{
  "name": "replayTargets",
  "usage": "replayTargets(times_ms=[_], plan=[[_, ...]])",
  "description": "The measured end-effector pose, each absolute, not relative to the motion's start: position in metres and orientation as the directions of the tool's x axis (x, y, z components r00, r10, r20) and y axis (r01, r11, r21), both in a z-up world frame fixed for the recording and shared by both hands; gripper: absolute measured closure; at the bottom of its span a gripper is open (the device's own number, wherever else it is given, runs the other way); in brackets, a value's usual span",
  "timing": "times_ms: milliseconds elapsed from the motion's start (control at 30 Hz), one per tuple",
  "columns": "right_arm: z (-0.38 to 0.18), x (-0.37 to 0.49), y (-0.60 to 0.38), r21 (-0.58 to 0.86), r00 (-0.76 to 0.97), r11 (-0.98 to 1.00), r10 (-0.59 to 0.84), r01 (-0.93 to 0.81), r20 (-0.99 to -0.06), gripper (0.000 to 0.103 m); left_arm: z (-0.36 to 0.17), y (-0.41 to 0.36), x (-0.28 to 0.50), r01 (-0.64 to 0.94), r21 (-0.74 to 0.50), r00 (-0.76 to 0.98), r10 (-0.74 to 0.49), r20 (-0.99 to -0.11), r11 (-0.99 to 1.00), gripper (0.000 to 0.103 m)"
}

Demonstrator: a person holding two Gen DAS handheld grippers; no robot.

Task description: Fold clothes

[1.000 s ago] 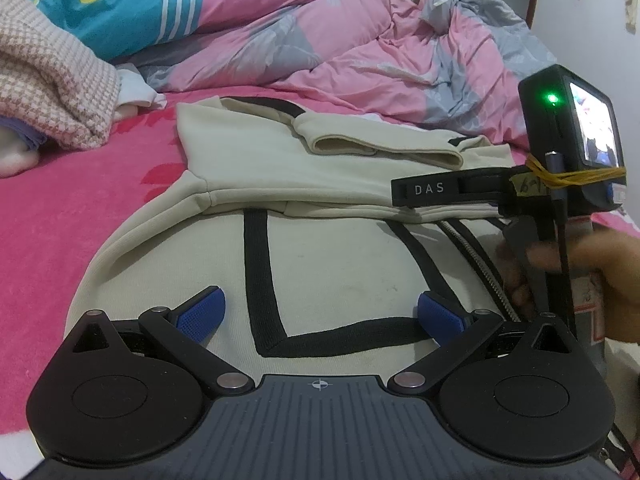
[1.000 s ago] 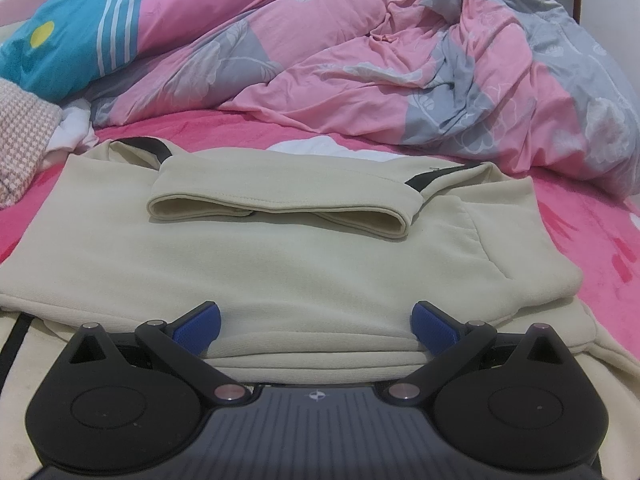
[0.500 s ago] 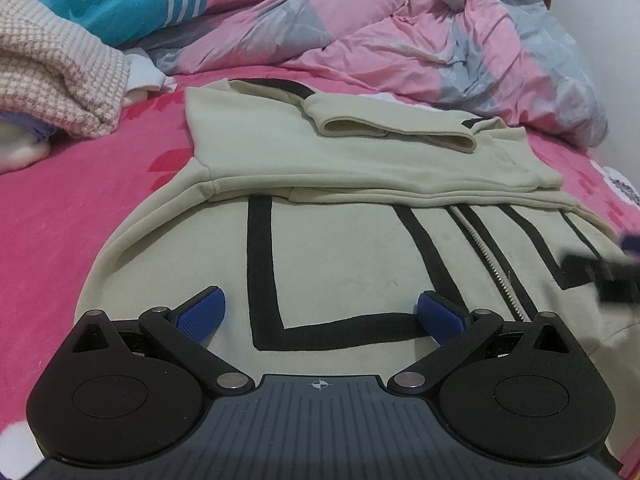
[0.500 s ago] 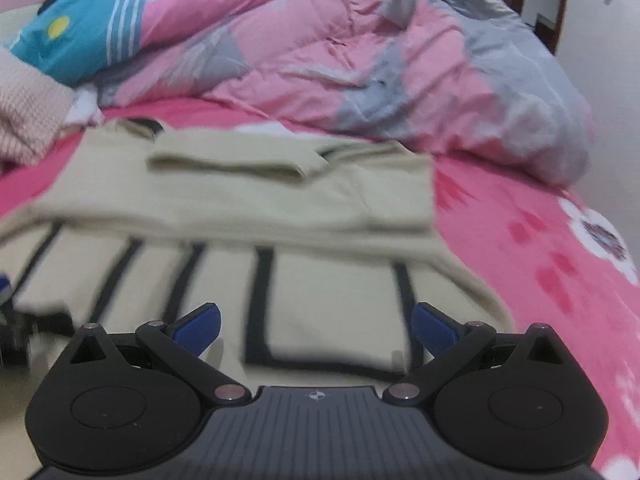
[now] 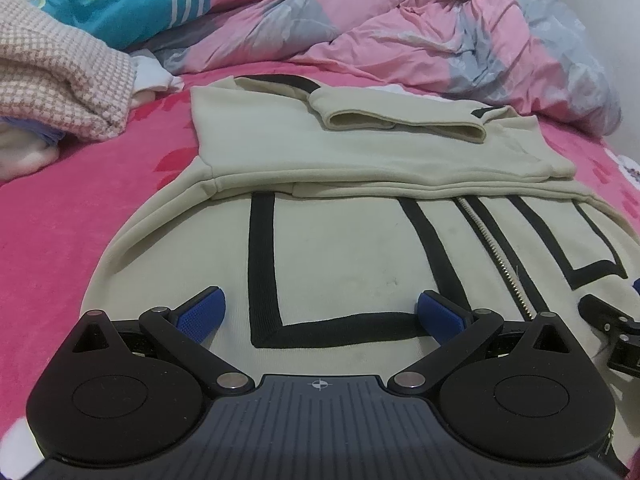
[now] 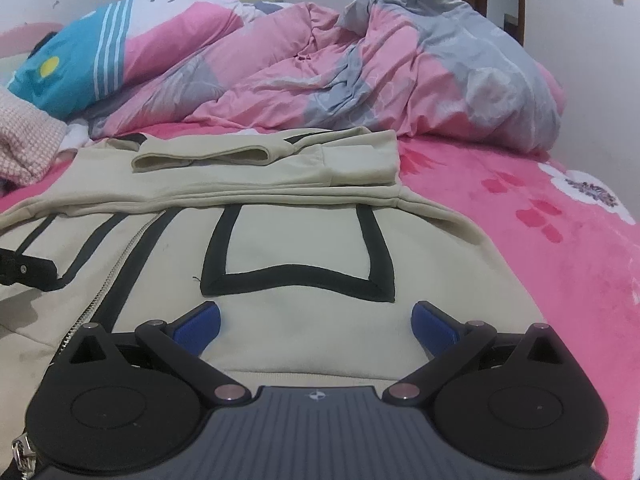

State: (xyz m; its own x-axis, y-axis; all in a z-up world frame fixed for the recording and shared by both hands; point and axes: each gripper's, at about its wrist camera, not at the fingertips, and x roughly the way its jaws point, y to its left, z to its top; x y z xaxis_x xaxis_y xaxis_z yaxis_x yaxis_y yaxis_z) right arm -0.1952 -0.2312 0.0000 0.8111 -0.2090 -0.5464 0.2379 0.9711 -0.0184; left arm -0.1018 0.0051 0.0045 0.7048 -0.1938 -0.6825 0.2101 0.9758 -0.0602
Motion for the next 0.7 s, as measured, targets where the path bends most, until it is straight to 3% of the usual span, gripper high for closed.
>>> replayTargets(times_ms=[700], plan=[[-0.007, -0.21, -0.228, 0.002, 0.85, 0.966, -0.225, 0.257, -0.476, 0.0, -0.003, 0.006, -0.114, 0.193, -0.072, 0.773, -0.197, -0.603, 0.979, 0.0]])
